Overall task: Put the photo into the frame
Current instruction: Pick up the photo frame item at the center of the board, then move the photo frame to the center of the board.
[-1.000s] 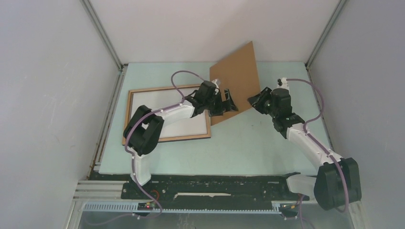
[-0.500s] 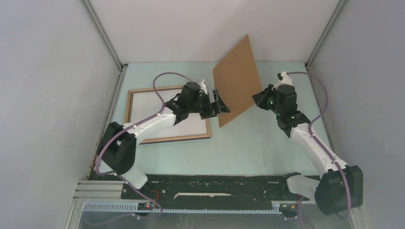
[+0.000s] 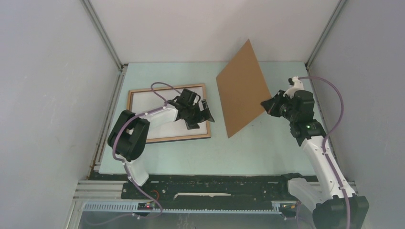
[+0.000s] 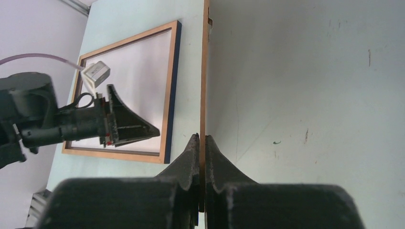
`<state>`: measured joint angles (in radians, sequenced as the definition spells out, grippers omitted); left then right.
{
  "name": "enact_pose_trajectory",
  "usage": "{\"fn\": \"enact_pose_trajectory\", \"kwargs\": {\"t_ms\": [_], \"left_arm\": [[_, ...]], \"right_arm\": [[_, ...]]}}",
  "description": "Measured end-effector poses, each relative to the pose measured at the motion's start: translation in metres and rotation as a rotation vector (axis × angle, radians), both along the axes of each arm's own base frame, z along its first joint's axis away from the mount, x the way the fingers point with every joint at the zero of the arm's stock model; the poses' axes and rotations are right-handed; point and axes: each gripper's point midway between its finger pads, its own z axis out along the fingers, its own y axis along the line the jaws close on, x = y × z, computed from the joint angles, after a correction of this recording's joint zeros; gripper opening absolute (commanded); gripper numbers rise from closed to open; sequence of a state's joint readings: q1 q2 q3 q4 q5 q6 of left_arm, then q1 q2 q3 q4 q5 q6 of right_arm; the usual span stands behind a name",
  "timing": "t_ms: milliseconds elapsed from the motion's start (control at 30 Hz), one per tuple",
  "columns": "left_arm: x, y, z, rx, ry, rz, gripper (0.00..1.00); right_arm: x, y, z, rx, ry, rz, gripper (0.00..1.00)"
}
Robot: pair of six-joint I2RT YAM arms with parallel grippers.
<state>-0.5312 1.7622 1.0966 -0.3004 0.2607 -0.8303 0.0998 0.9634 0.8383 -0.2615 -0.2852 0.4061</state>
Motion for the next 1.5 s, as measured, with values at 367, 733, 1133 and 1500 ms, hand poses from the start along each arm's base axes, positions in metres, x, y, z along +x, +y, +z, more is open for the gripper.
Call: {"fn": "enact_pose_trajectory", "kwargs": {"t_ms": [367, 733, 1133, 1500], "left_arm": [[0.006, -0.03, -0.007, 0.029, -0.01, -0.028, 1.0], [0.002, -0.059, -0.008, 0.004, -0.019, -0.062, 1.0], [-0.081, -0.136, -0.003, -0.04, -0.017, -0.282, 1.0], [-0.099, -0.136, 0.071, -0.173, -0.207, -0.418, 1.0]], "right_arm": [[-0.013, -0.015, 0.001, 0.06, 0.011, 0.006, 0.0], [-0.025, -0.02, 0.013, 0.076, -0.014, -0.005, 0.0], [-0.048, -0.044, 0.024, -0.044, -0.018, -0.113, 0.0], [-0.051, -0.042, 0.019, -0.344, -0.093, -0.062, 0.0]]}}
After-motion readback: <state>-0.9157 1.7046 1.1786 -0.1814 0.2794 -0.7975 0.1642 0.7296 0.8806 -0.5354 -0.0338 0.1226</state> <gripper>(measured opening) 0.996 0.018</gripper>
